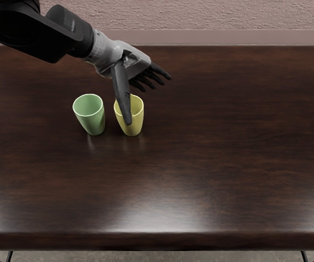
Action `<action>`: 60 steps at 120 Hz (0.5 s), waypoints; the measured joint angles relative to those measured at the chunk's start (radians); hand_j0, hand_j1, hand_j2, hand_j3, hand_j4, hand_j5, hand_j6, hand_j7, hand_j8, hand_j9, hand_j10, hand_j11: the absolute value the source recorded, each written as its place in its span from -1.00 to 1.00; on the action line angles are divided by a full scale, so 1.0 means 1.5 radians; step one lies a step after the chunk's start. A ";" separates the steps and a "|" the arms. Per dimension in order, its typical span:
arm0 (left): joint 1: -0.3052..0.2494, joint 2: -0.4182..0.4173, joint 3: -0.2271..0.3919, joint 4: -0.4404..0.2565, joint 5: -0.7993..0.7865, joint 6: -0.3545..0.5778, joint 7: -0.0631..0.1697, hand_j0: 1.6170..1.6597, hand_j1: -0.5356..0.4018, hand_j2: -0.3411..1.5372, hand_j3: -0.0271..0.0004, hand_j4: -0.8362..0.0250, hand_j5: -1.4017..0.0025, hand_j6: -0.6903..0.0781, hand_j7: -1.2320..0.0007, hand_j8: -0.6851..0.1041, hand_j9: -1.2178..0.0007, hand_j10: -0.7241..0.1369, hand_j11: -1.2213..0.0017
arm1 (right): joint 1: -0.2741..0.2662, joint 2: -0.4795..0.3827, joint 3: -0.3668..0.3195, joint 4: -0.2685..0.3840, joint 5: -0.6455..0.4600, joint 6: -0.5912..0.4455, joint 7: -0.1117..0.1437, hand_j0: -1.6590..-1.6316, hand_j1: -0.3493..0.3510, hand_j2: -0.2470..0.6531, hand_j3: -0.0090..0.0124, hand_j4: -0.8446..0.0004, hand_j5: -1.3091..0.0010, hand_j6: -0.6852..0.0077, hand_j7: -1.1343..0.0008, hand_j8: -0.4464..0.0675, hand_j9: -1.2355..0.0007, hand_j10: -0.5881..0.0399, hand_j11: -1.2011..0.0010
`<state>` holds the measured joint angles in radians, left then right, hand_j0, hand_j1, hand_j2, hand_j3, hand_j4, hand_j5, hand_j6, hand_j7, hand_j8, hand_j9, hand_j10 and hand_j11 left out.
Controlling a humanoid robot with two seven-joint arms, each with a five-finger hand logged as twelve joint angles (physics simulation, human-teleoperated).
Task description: Pick up cup and place in cup with left hand
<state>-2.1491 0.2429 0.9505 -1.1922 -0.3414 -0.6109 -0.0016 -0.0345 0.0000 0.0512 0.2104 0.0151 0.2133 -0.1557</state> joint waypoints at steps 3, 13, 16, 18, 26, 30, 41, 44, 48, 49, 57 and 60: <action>0.001 0.005 0.000 0.000 0.002 0.000 0.000 0.92 0.85 -0.63 0.97 0.91 0.97 0.76 0.97 0.70 0.97 0.65 0.97 | -0.001 0.000 0.001 0.000 0.001 0.000 0.000 -0.92 -0.95 -0.46 -0.16 0.96 0.97 0.94 0.96 0.68 0.97 0.83 0.97; 0.001 0.007 0.001 -0.001 0.007 0.000 -0.001 0.92 0.85 -0.63 0.97 0.91 0.97 0.76 0.97 0.70 0.97 0.65 0.97 | -0.003 0.000 0.002 0.000 0.005 0.000 0.000 -0.92 -0.95 -0.46 -0.16 0.96 0.97 0.94 0.96 0.68 0.97 0.83 0.97; 0.001 0.007 0.001 -0.001 0.008 0.000 -0.001 0.92 0.85 -0.63 0.97 0.91 0.97 0.76 0.97 0.70 0.97 0.65 0.97 | -0.005 0.000 0.002 0.000 0.006 0.000 0.000 -0.92 -0.95 -0.46 -0.16 0.96 0.97 0.94 0.96 0.68 0.97 0.83 0.97; 0.000 0.006 0.001 -0.001 0.009 0.000 -0.001 0.92 0.85 -0.63 0.97 0.91 0.97 0.76 0.97 0.70 0.97 0.65 0.97 | -0.006 0.000 0.002 0.000 0.006 0.000 0.000 -0.92 -0.95 -0.46 -0.16 0.96 0.97 0.94 0.96 0.68 0.97 0.83 0.97; -0.004 0.003 0.001 -0.001 0.013 0.000 -0.001 0.92 0.85 -0.63 0.97 0.91 0.97 0.76 0.97 0.70 0.97 0.65 0.97 | -0.008 0.000 0.001 0.000 0.007 0.000 0.000 -0.93 -0.95 -0.46 -0.16 0.96 0.97 0.94 0.96 0.68 0.97 0.83 0.97; -0.009 0.003 0.001 -0.001 0.021 0.000 -0.001 0.92 0.85 -0.63 0.97 0.91 0.97 0.76 0.97 0.70 0.97 0.65 0.97 | -0.009 0.000 0.001 0.000 0.008 0.000 0.000 -0.93 -0.95 -0.46 -0.16 0.96 0.97 0.94 0.96 0.68 0.97 0.83 0.97; -0.038 -0.007 0.001 0.006 0.075 0.000 0.000 0.92 0.85 -0.63 0.97 0.91 0.97 0.76 0.97 0.70 0.97 0.65 0.97 | -0.010 0.000 0.001 0.000 0.008 0.000 -0.001 -0.93 -0.95 -0.46 -0.16 0.96 0.97 0.94 0.96 0.68 0.97 0.83 0.97; -0.047 -0.043 0.003 0.013 0.095 0.000 0.000 0.92 0.86 -0.63 0.97 0.91 0.97 0.76 0.97 0.70 0.97 0.65 0.97 | -0.010 0.000 0.001 0.000 0.008 0.000 -0.001 -0.93 -0.95 -0.46 -0.16 0.96 0.97 0.94 0.96 0.68 0.97 0.83 0.97; -0.072 -0.078 0.014 0.024 0.113 0.000 0.000 0.92 0.86 -0.63 0.97 0.91 0.97 0.76 0.97 0.71 0.97 0.65 0.97 | -0.010 0.000 0.001 0.000 0.008 0.000 -0.001 -0.93 -0.95 -0.46 -0.16 0.96 0.97 0.94 0.96 0.68 0.97 0.83 0.97; -0.080 -0.086 0.018 0.027 0.116 0.000 -0.001 0.92 0.86 -0.63 0.97 0.91 0.97 0.76 0.97 0.71 0.97 0.65 0.97 | -0.010 0.000 0.001 0.000 0.008 0.000 -0.001 -0.93 -0.95 -0.46 -0.16 0.96 0.97 0.94 0.96 0.68 0.97 0.83 0.97; -0.114 -0.151 0.068 0.041 0.114 0.000 -0.001 0.92 0.86 -0.63 0.97 0.92 0.98 0.77 0.98 0.71 0.98 0.66 0.97 | -0.011 0.000 0.001 0.000 0.008 0.000 -0.001 -0.93 -0.95 -0.46 -0.16 0.96 0.97 0.94 0.96 0.68 0.97 0.83 0.97; -0.114 -0.160 0.084 0.043 0.103 0.008 0.001 0.92 0.86 -0.63 0.97 0.92 0.98 0.77 0.98 0.71 0.98 0.66 0.98 | -0.011 0.000 0.001 0.000 0.008 0.000 -0.001 -0.93 -0.95 -0.46 -0.16 0.96 0.97 0.94 0.96 0.68 0.97 0.83 0.97</action>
<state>-2.3208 0.0027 1.0760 -1.1271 -0.1876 -0.5992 -0.0006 -0.0504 0.0000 0.0521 0.2099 0.0278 0.2132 -0.1565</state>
